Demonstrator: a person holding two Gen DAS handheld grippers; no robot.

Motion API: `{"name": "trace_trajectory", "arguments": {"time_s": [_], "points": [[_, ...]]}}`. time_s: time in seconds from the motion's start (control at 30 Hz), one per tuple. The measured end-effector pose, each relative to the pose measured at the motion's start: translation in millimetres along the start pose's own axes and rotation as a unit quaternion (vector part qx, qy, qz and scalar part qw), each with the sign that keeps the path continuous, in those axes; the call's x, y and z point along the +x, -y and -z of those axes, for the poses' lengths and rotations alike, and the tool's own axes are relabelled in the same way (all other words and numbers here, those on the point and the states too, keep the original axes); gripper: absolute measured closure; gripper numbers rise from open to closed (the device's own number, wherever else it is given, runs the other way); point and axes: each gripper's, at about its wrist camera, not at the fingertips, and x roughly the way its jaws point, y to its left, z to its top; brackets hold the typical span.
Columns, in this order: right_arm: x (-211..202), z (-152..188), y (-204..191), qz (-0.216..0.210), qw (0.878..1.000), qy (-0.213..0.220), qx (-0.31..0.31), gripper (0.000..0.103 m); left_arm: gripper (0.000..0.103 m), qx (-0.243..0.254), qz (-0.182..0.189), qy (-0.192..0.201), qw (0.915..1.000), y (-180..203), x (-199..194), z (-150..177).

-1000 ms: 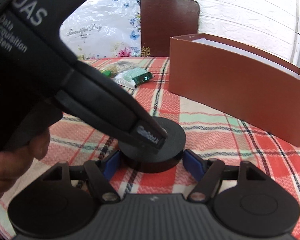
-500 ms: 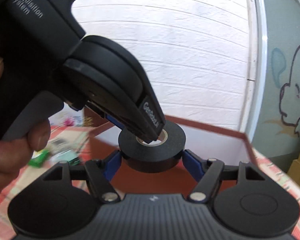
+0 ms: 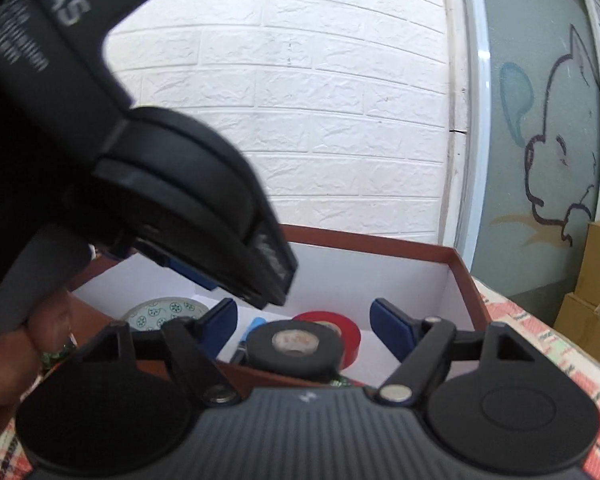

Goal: Organize objects
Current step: 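Move the left tool back over the table toward the green printed box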

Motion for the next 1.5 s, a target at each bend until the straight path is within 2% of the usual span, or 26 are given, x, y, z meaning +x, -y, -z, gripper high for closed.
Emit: {"name": "trace_trajectory", "arguments": {"time_s": [0.2, 0.4, 0.5, 0.8, 1.13, 1.2, 1.23, 1.27, 1.33, 1.37, 1.4, 1.47, 1.5], "points": [[-33.1, 1.5, 16.8, 0.007, 1.0, 0.001, 0.025, 0.026, 0.064, 0.002, -0.029, 0.003, 0.9996, -12.5, -29.1, 15.5], [-74.1, 4.3, 13.4, 0.003, 0.999, -0.006, 0.048, 0.026, 0.064, -0.019, -0.051, -0.002, 0.9985, -38.8, -50.9, 36.7], [-77.7, 5.2, 8.1, -0.007, 0.999, -0.01, 0.04, 0.026, 0.063, -0.031, -0.069, -0.005, 0.9971, -55.5, -60.8, 50.9], [-82.2, 15.1, -44.6, -0.071, 0.996, -0.045, -0.015, 0.026, 0.063, -0.081, -0.114, -0.032, 0.9897, -117.9, -67.8, 93.4], [-74.3, 39.4, -96.5, -0.127, 0.984, -0.11, -0.064, 0.029, 0.062, -0.125, -0.163, -0.072, 0.976, -186.0, -58.2, 162.9], [-69.9, 42.8, -106.6, -0.15, 0.978, -0.127, -0.071, 0.038, 0.06, -0.143, -0.187, -0.08, 0.9686, -210.0, -58.5, 181.1], [-67.6, 44.4, -112.9, -0.162, 0.975, -0.134, -0.076, 0.047, 0.054, -0.156, -0.199, -0.083, 0.9639, -223.9, -59.4, 191.1], [-65.8, 46.1, -120.0, -0.173, 0.971, -0.14, -0.084, 0.052, 0.039, -0.173, -0.203, -0.069, 0.9613, -237.9, -64.7, 200.9], [-62.2, 48.5, -136.9, -0.193, 0.964, -0.145, -0.109, 0.062, 0.03, -0.192, -0.223, -0.045, 0.9546, -258.8, -73.9, 216.6], [-59.1, 49.5, -147.5, -0.204, 0.961, -0.144, -0.124, 0.066, 0.02, -0.199, -0.235, -0.033, 0.9509, -267.3, -77.8, 224.8], [-55.5, 49.5, -157.2, -0.213, 0.957, -0.144, -0.133, 0.066, 0.016, -0.208, -0.238, -0.017, 0.9485, -273.4, -81.2, 232.9], [-44.5, 47.8, -177.2, -0.229, 0.952, -0.145, -0.144, 0.066, 0.017, -0.243, -0.211, 0.021, 0.9465, -282.7, -90.7, 245.8], [-38.3, 46.3, -187.4, -0.234, 0.95, -0.143, -0.148, 0.066, 0.017, -0.25, -0.208, 0.027, 0.9452, -284.1, -91.6, 245.8]]}}
